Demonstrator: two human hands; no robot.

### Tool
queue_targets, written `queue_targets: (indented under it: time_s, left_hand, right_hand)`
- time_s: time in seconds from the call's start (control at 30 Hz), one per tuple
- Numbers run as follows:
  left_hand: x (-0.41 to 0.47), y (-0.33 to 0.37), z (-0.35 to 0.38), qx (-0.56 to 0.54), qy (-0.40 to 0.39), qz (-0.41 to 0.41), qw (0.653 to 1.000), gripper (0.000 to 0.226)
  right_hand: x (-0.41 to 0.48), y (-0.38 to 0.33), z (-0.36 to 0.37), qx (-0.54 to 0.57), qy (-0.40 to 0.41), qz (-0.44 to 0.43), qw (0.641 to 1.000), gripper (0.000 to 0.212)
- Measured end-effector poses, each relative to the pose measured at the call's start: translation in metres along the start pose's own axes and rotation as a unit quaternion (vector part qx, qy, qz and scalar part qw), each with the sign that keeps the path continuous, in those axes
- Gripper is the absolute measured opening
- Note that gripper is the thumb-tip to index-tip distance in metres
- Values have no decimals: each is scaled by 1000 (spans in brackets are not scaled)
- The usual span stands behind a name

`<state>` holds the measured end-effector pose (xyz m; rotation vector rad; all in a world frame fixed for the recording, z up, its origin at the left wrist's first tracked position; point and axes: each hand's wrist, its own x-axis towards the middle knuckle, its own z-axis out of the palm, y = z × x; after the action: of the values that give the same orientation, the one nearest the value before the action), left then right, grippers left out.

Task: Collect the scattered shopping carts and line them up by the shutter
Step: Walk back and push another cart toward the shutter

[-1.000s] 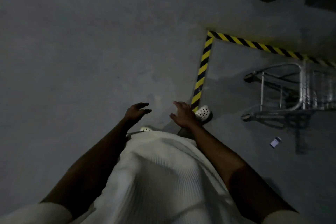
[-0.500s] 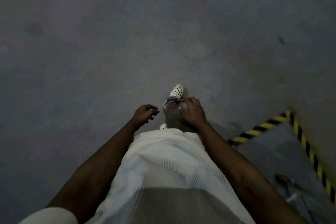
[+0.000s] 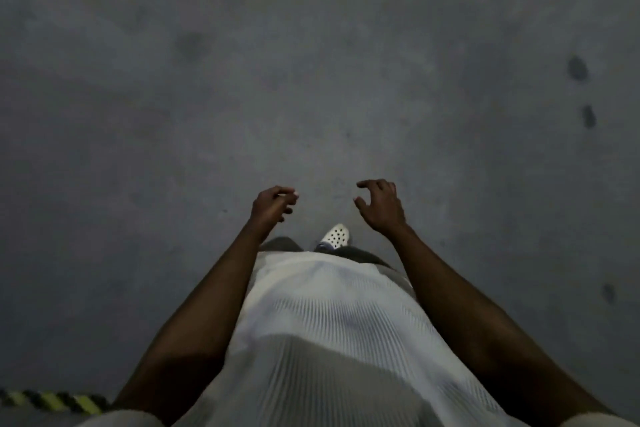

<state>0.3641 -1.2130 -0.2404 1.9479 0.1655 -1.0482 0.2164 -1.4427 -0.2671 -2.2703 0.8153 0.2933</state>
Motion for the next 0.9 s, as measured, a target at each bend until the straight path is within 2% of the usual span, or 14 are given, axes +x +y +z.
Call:
queue_targets:
  time_s: [0.13, 0.3, 0.5, 0.6, 0.73, 0.9]
  left_hand:
    - [37, 74, 13, -98, 4, 3, 995, 24]
    - [118, 151, 30, -165, 21, -6, 986, 19]
    - [249, 259, 54, -127, -35, -26, 991, 13]
    - [319, 350, 57, -99, -59, -2, 993, 11]
    - [392, 482, 69, -49, -74, 44, 995, 11]
    - [456, 601, 103, 18, -144, 61, 988, 21]
  right_hand:
    - [66, -22, -48, 21, 0, -26, 999, 38]
    - [151, -18, -82, 21, -39, -5, 999, 41]
    - [287, -21, -141, 76, -25, 77, 994, 33]
    - [368, -36, -188, 95, -8, 89, 991, 33]
    - [471, -67, -265, 142, 74, 101, 982, 29]
    - [570, -88, -343, 193, 115, 121, 967, 28]
